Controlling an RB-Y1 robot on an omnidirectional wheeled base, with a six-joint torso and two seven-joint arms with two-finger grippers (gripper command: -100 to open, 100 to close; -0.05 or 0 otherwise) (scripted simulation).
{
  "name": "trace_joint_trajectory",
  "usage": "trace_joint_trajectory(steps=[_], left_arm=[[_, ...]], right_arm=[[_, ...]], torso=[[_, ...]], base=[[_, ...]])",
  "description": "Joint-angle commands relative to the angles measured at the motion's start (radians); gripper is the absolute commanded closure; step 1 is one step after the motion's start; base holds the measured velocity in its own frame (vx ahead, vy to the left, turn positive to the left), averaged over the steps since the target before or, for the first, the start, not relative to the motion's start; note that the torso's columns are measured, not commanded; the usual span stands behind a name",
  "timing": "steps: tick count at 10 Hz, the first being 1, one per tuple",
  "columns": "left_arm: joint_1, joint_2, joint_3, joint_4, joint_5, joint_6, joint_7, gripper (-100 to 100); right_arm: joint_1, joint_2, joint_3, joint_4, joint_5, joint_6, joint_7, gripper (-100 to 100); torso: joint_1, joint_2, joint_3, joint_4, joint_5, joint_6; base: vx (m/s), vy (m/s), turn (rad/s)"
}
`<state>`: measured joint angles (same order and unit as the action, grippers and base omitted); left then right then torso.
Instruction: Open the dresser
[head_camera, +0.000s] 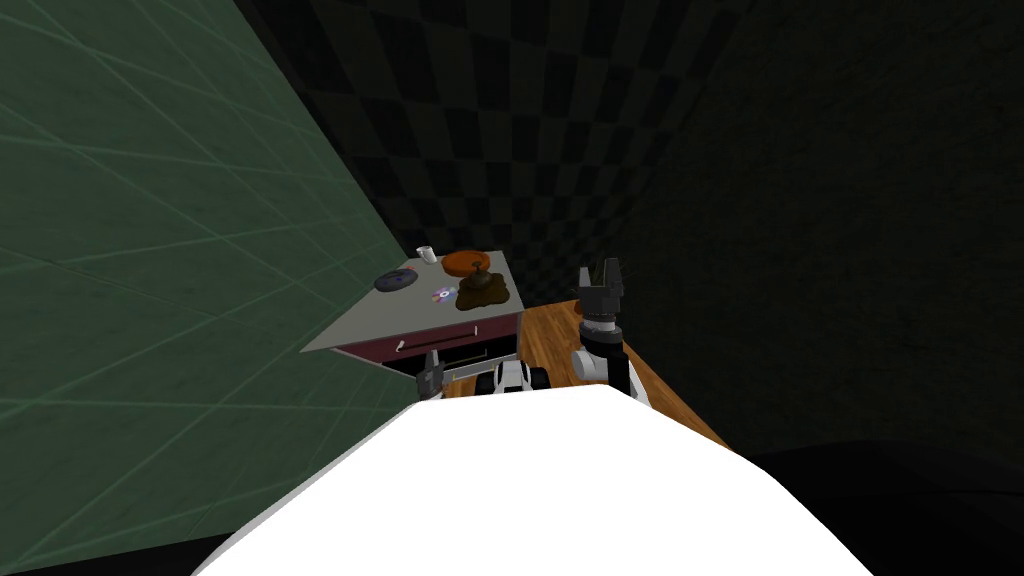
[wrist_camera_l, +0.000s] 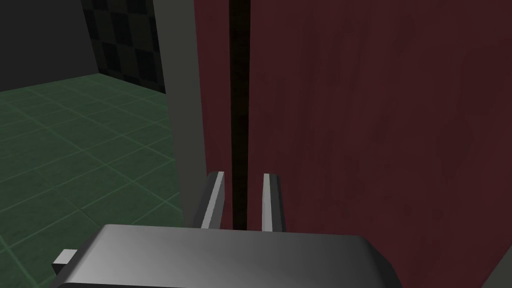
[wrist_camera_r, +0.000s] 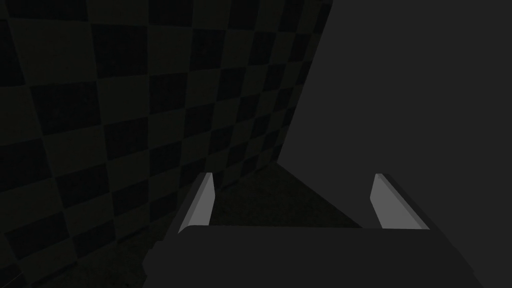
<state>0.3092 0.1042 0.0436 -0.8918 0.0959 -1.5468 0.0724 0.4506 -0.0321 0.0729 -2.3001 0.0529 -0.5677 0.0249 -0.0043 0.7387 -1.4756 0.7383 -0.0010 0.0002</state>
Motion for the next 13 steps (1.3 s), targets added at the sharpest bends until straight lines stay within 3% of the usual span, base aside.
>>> trace_joint_trajectory(steps=[1,3,4,11,12,13], left_arm=[[-0.013,0.005,0.002,-0.031,0.001,0.040,0.002,-100],[-0.028,0.006,0.004,-0.061,0.003,0.081,0.005,-100],[-0.024,0.005,0.004,-0.055,0.003,0.070,0.003,-100],[-0.103,0.048,0.029,-0.129,0.016,0.225,0.019,-100],[-0.090,0.042,0.025,-0.127,0.014,0.207,0.016,-100],[-0.079,0.035,0.021,-0.107,0.012,0.180,0.015,100]], right_arm=[[0.000,0.000,0.000,0.000,0.000,0.000,0.000,0],[0.000,0.000,0.000,0.000,0.000,0.000,0.000,0],[0.000,0.000,0.000,0.000,0.000,0.000,0.000,0],[0.000,0.000,0.000,0.000,0.000,0.000,0.000,0],[0.000,0.000,0.000,0.000,0.000,0.000,0.000,0],[0.000,0.000,0.000,0.000,0.000,0.000,0.000,0]], torso=[[-0.002,0.000,0.000,0.000,-0.001,0.000],[0.003,0.000,0.000,0.000,0.001,0.000],[0.004,0.000,0.000,0.000,0.001,0.000],[0.004,-0.001,0.000,0.000,0.001,0.000],[0.003,0.000,0.000,0.000,0.001,0.000],[0.005,-0.001,-0.001,0.000,0.001,0.000]], base=[[-0.012,-0.139,0.003],[-0.030,-0.151,0.001],[-0.018,-0.078,0.004],[-0.030,-0.026,0.014],[-0.018,-0.019,0.004],[0.019,0.012,-0.020]])
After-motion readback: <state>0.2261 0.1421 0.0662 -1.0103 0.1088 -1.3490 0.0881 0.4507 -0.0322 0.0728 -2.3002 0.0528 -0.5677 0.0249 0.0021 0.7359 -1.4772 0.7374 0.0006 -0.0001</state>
